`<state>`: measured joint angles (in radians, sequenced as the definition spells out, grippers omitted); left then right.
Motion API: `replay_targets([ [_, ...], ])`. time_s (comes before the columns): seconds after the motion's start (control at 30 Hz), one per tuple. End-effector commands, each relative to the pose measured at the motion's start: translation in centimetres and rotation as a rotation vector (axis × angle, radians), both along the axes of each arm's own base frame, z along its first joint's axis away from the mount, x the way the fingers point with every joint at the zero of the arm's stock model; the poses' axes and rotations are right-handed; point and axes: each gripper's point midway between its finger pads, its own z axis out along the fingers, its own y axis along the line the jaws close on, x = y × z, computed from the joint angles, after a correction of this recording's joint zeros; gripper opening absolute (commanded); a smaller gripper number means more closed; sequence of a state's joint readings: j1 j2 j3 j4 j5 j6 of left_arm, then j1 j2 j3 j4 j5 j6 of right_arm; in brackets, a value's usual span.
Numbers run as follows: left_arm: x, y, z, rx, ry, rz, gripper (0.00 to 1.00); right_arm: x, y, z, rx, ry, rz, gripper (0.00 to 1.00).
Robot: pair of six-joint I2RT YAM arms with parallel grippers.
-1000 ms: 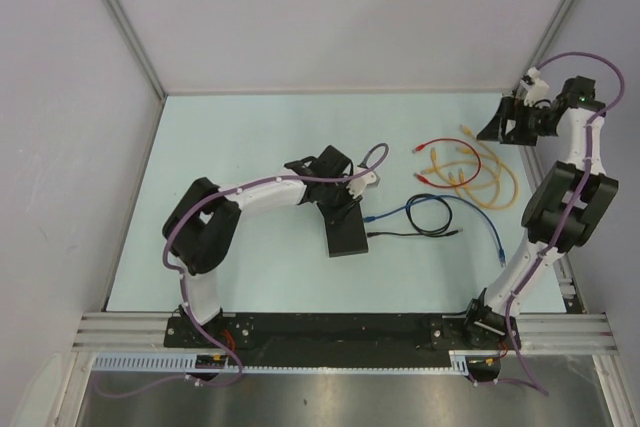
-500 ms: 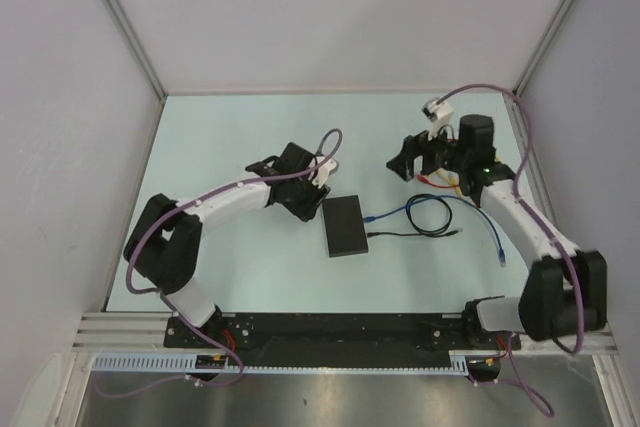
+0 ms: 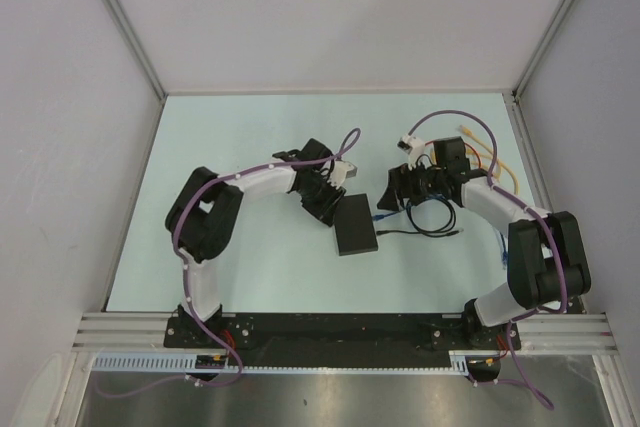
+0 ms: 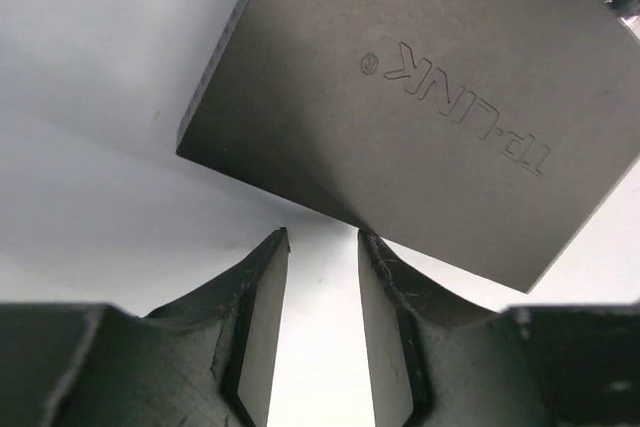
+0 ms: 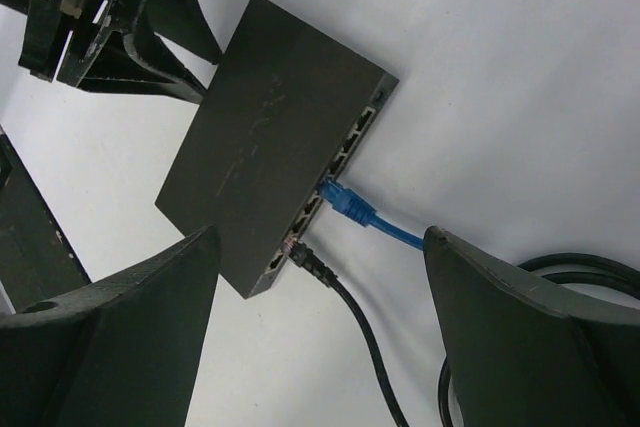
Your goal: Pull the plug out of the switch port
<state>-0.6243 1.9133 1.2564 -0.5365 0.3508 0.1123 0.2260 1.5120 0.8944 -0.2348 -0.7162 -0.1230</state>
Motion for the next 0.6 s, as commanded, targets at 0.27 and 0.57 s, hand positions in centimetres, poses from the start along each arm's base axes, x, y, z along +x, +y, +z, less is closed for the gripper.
replay_targets([
  [0.27,4.6,-1.9,1.7,-0.035,-0.043,-0.063,0.43,2.0,-1.4,1.4,0.026,-0.071,-0.054,0.89],
  [0.57,1.8,-1.8,5.5,-0.161,-0.034,-0.100,0.45,1.3,-0.4,0.0,0.069,-0.044,0.076,0.76],
])
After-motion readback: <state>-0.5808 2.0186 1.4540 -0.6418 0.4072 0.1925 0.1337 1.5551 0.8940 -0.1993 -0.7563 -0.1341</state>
